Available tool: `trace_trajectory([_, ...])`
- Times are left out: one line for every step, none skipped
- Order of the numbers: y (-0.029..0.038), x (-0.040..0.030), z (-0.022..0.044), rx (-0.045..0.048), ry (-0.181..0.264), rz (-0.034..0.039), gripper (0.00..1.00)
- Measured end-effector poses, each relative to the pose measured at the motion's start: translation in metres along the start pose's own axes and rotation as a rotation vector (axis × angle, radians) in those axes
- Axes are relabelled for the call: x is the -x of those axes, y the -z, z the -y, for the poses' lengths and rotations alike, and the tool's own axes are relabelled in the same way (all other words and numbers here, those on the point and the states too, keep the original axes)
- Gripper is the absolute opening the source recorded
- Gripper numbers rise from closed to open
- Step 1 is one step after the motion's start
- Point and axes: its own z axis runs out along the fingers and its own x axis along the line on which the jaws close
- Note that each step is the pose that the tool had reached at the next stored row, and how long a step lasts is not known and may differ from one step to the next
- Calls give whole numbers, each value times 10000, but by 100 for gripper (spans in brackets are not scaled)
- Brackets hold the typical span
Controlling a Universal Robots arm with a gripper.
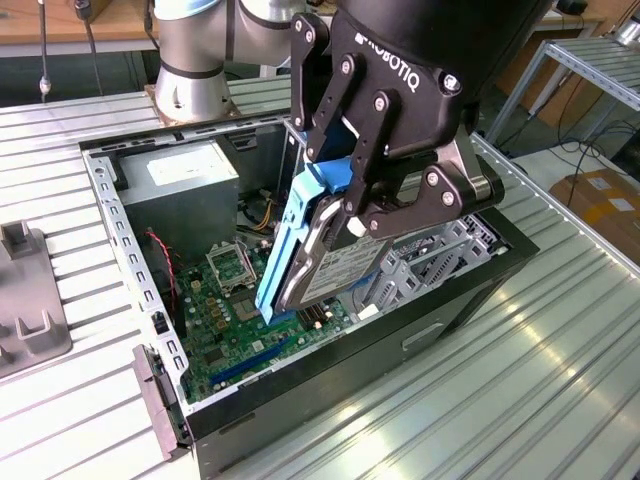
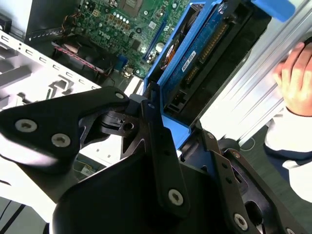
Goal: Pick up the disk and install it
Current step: 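Pick up the disk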
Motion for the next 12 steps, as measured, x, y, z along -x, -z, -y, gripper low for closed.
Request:
trace_trajectory([0,0,17,0,0,0,37])
trace_trajectory([0,0,34,0,-1,-1,37])
trace_trajectory([-1,0,49,0,0,0,37])
trace_trajectory([-1,0,64,0,0,-1,37])
trace_trajectory([-1,0,73,0,0,0,37])
trace_trajectory([-1,1,81,0,0,-1,37])
trace_trajectory([-1,0,96,0,0,0,37])
trace_trajectory([-2,0,110,0,0,0,37])
trace_trajectory([-2,1,127,0,0,-1,37])
trace_trajectory([-2,1,135,0,0,0,37])
trace_trajectory([-2,0,141,0,0,0,37])
trace_trajectory([-2,1,150,0,0,0,37])
